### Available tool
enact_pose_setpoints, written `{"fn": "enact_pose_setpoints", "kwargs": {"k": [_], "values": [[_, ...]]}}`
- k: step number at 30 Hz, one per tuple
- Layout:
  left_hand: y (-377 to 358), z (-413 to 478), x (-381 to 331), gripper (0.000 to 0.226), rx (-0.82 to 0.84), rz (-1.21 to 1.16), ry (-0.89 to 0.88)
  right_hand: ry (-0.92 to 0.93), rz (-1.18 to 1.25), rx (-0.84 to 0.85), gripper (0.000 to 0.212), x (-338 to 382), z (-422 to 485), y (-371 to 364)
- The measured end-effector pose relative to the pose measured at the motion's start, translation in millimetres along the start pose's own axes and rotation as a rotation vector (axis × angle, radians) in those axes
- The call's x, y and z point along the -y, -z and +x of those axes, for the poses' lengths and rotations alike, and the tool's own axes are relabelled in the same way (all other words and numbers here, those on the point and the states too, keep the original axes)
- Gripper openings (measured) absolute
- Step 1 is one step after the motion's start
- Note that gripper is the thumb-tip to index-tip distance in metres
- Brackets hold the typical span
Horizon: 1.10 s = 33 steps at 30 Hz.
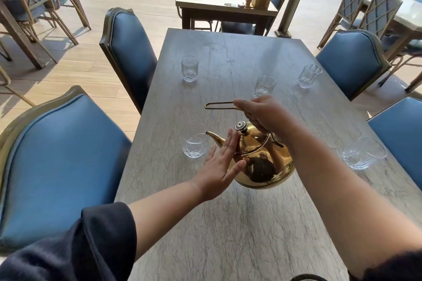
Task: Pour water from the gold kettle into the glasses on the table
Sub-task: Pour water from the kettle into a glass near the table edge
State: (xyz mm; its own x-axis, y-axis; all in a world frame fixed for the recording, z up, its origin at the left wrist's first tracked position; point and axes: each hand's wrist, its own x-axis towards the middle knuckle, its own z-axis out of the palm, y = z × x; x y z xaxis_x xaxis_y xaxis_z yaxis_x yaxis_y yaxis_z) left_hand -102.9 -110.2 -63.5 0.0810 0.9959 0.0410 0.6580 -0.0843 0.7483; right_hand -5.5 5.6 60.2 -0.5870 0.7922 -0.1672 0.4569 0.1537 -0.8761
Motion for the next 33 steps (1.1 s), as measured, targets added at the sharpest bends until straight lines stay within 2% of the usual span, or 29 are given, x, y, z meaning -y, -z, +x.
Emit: {"fn": "enact_pose_setpoints", "kwargs": {"k": [33], "values": [[-1.0,-3.3,-2.1,0.064,-0.028,-0.020,-0.033,0.027,-0.055,-0.006,0.051,7.4,-2.9,-2.3]]}}
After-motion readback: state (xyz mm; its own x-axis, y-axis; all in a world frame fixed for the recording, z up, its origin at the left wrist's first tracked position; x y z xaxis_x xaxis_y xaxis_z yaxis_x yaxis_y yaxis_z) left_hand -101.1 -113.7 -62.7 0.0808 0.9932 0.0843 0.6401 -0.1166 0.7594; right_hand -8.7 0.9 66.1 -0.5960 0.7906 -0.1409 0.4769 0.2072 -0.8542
